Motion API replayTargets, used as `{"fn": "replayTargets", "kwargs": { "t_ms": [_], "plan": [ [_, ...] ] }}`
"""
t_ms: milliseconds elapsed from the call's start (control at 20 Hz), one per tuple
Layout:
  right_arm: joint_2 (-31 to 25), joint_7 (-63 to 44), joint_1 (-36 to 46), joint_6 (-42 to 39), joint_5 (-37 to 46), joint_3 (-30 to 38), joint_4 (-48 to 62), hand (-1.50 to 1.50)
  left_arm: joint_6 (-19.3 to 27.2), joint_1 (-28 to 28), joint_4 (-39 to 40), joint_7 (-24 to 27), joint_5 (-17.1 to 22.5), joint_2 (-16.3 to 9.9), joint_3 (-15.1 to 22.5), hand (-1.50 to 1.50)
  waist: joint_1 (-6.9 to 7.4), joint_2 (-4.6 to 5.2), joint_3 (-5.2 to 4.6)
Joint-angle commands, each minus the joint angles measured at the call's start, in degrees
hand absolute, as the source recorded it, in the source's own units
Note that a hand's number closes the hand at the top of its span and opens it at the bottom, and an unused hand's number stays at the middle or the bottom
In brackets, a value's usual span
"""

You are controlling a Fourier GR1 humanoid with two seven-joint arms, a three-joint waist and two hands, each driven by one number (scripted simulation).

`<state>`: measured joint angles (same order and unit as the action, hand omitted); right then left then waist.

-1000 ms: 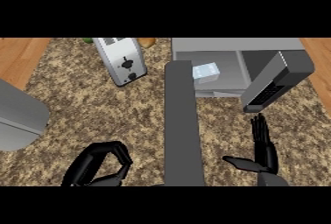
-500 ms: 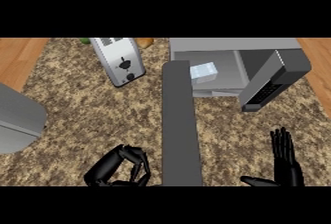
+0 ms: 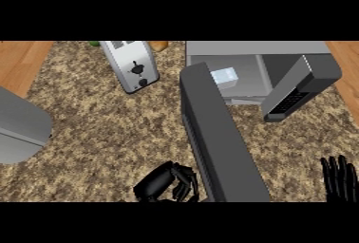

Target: Pick up the milk, place it into the microwave and close the microwave

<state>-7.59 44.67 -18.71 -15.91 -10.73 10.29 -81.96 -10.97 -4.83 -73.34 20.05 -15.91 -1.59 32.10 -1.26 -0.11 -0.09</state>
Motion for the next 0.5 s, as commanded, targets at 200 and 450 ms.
{"fn": "replayTargets", "kwargs": {
  "t_ms": [200,450],
  "plan": [
    [0.1,-5.2,-7.2,-4.1,-2.9,-3.2,-14.6,-1.50,16.6,-13.5,12.1,-2.1,13.9,1.6,17.7,1.50,-1.89,0.41,-0.08],
    [-1.4,-9.0,-4.9,-4.1,-3.8,-3.6,-18.0,-1.50,24.9,-21.3,15.1,-2.9,19.3,1.6,23.2,1.50,-4.48,0.98,-0.19]
  ]
}}
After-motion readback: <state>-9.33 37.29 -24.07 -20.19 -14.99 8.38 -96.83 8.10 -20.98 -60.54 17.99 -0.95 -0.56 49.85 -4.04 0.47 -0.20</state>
